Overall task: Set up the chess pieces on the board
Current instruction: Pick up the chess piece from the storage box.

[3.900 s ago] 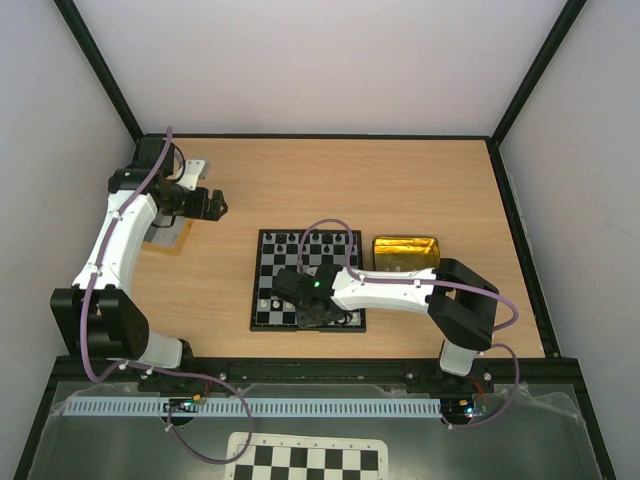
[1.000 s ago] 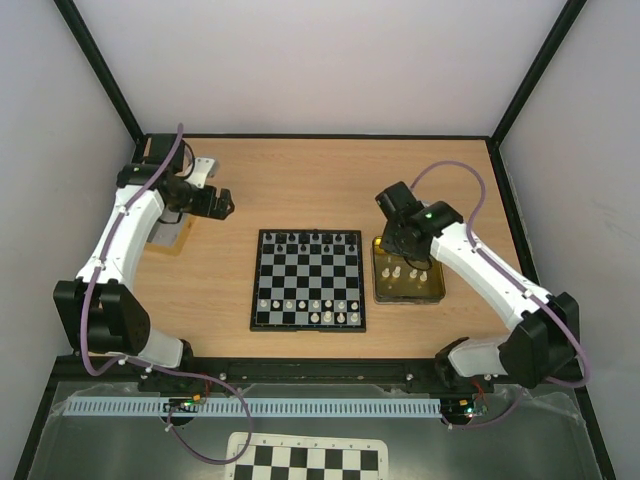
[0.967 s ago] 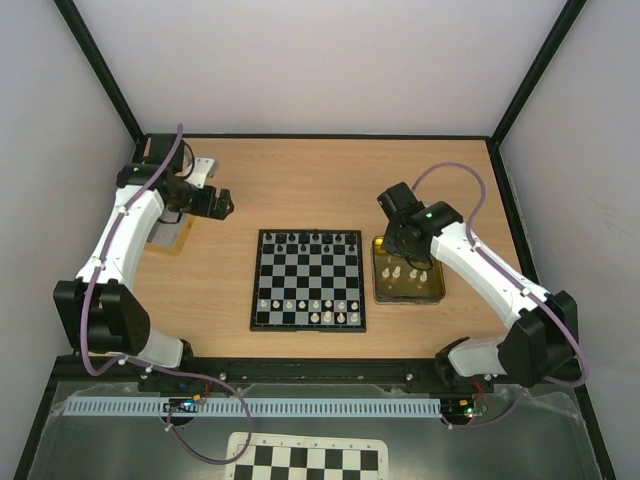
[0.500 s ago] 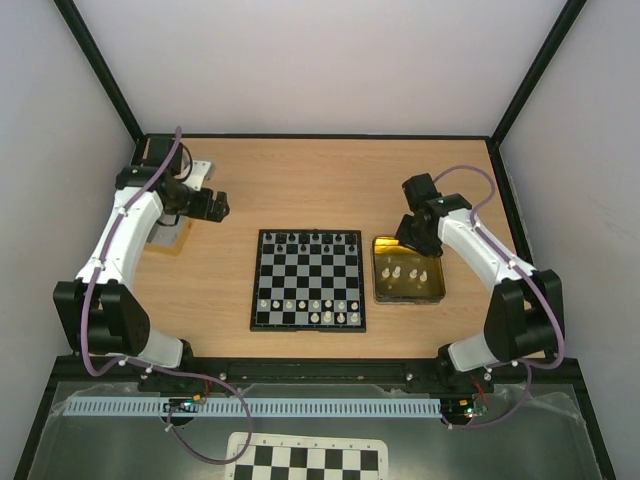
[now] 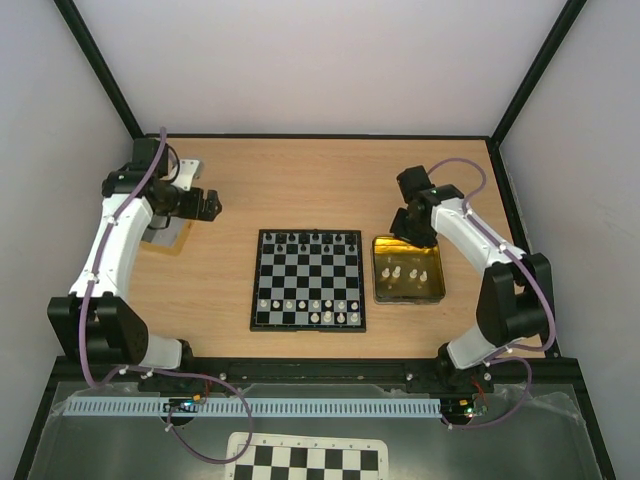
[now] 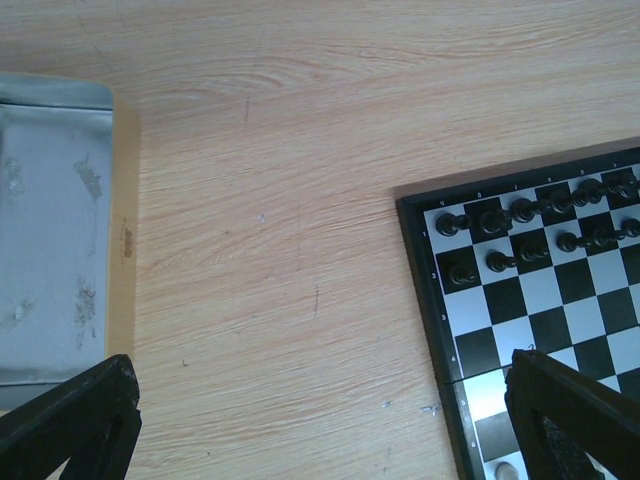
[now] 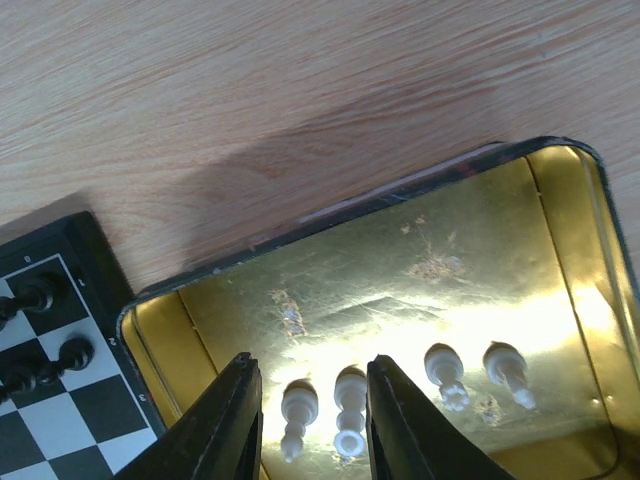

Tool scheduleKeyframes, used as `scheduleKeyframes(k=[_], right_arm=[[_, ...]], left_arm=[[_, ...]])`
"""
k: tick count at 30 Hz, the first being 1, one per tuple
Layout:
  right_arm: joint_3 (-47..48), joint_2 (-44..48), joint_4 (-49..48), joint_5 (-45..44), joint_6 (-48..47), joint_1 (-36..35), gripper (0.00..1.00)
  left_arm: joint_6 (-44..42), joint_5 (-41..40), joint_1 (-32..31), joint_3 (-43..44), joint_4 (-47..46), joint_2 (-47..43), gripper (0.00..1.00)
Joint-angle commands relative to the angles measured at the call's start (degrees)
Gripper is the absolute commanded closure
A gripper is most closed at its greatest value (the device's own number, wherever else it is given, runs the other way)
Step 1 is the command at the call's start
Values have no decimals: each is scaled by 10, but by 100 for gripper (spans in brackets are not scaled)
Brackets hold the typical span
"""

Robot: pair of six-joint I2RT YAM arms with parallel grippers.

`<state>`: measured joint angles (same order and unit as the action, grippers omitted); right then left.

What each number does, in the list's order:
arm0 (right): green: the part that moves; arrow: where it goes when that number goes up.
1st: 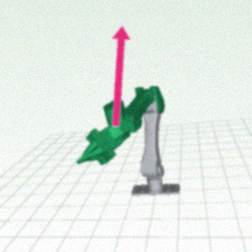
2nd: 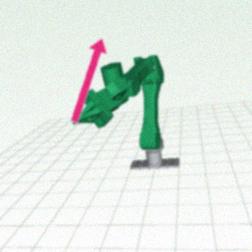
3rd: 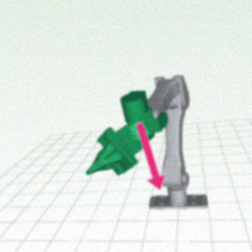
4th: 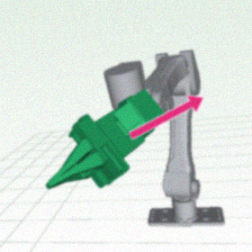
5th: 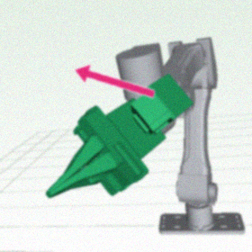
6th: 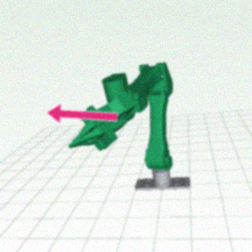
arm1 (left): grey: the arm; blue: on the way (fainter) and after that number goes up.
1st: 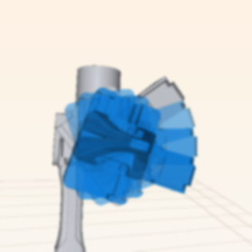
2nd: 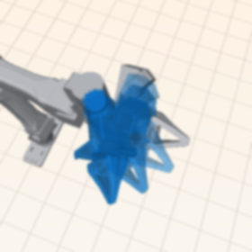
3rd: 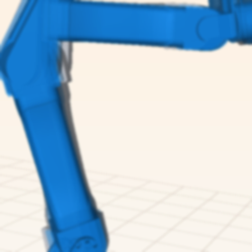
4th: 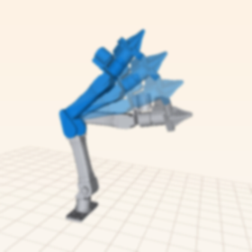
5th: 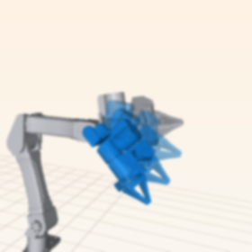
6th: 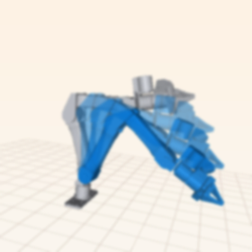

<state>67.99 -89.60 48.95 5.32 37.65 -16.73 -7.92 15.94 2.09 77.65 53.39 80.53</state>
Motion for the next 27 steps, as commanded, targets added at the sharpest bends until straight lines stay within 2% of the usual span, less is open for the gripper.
scheduleKeyframes(k=[1, 13, 27], right_arm=[[-24, 34, 17, -31, -10, -1, 72], [-145, 80, -25, -4, -17, -10, 72], [-141, 74, -32, -8, -15, -43, 72]], left_arm=[[0, 13, 1, -11, 2, -3, 1], [-3, -18, -24, -15, 3, 6, 1], [-3, -22, -24, -20, 4, 3, 1]])
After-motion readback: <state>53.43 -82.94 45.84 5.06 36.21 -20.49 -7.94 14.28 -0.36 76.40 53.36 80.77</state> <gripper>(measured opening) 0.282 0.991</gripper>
